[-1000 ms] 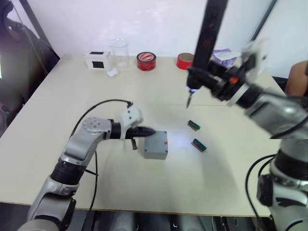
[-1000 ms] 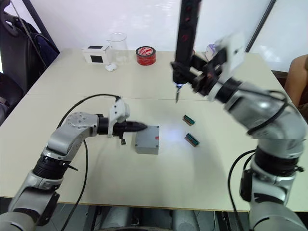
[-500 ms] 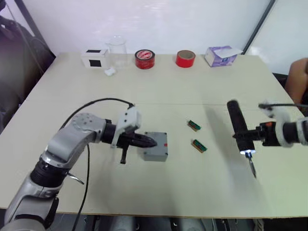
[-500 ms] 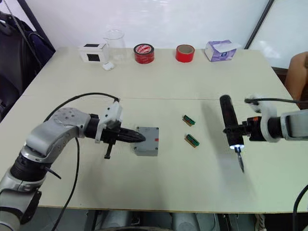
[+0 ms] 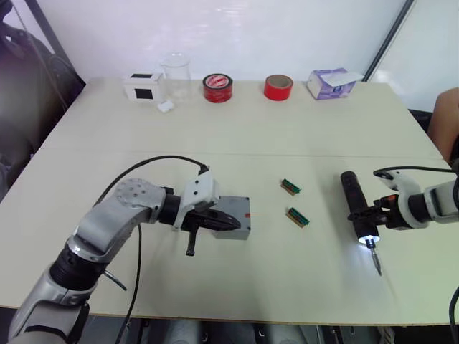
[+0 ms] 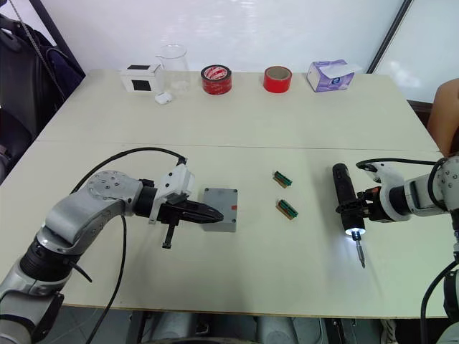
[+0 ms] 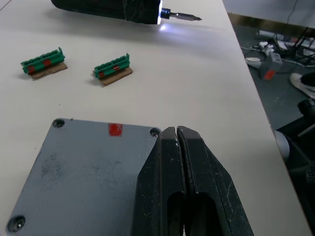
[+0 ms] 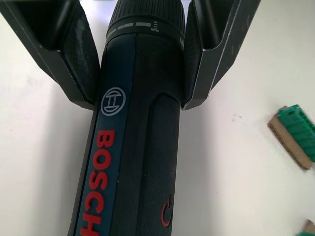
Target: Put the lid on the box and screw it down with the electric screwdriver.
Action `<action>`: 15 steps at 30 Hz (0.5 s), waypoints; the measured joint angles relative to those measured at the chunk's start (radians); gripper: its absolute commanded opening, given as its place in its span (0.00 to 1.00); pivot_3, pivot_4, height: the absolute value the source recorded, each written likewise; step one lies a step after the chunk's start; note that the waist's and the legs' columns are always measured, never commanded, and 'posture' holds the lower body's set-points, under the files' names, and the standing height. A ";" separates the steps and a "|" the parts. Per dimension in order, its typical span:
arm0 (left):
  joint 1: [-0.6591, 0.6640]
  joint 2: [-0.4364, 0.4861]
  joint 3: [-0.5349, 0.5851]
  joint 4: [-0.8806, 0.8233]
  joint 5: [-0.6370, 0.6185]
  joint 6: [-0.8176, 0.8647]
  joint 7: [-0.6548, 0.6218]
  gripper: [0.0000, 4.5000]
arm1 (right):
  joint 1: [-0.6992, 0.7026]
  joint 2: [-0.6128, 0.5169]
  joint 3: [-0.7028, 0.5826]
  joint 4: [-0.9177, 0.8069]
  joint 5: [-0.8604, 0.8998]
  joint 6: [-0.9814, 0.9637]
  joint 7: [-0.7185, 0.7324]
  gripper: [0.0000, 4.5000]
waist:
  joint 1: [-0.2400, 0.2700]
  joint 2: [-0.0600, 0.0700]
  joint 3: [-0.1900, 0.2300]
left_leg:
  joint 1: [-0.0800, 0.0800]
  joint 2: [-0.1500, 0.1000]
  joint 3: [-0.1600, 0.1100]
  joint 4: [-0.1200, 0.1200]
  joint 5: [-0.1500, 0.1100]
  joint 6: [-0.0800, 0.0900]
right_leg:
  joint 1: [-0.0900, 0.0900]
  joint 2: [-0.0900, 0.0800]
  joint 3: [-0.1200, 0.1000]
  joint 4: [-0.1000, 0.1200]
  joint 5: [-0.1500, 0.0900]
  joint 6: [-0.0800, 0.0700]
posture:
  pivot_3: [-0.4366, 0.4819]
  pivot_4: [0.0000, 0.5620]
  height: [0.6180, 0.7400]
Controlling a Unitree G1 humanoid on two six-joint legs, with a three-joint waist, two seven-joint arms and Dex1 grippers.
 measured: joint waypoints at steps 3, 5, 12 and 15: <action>-0.004 0.001 0.001 0.007 0.000 0.000 -0.001 0.00 | 0.000 0.001 0.011 -0.004 -0.044 -0.017 0.035 0.86 | -0.002 0.000 0.000 | 0.000 0.000 0.000 0.000 0.000 0.000 | 0.001 0.000 0.000 0.000 0.000 0.000 | 0.48 0.27 1.00; -0.008 0.005 0.002 0.021 0.001 -0.003 -0.005 0.00 | -0.002 0.006 0.013 -0.013 -0.066 -0.027 0.055 0.99 | -0.003 0.000 0.000 | 0.001 0.000 0.000 0.001 0.000 0.000 | 0.001 0.000 0.000 0.000 0.000 0.000 | 0.48 0.27 1.00; -0.012 0.052 0.065 0.108 -0.011 -0.010 -0.011 0.00 | -0.004 0.018 -0.034 -0.045 -0.130 -0.067 0.091 0.99 | -0.003 0.000 0.000 | 0.001 0.000 0.000 0.001 0.000 0.000 | 0.002 0.000 0.000 0.000 0.000 0.000 | 0.48 0.27 1.00; -0.008 0.086 0.129 0.125 -0.043 0.021 -0.011 0.00 | 0.019 -0.064 -0.066 -0.158 -0.136 -0.133 0.155 0.99 | -0.002 0.000 0.000 | 0.001 0.000 -0.001 0.001 0.000 0.000 | 0.001 0.000 -0.001 0.001 0.000 0.001 | 0.48 0.27 1.00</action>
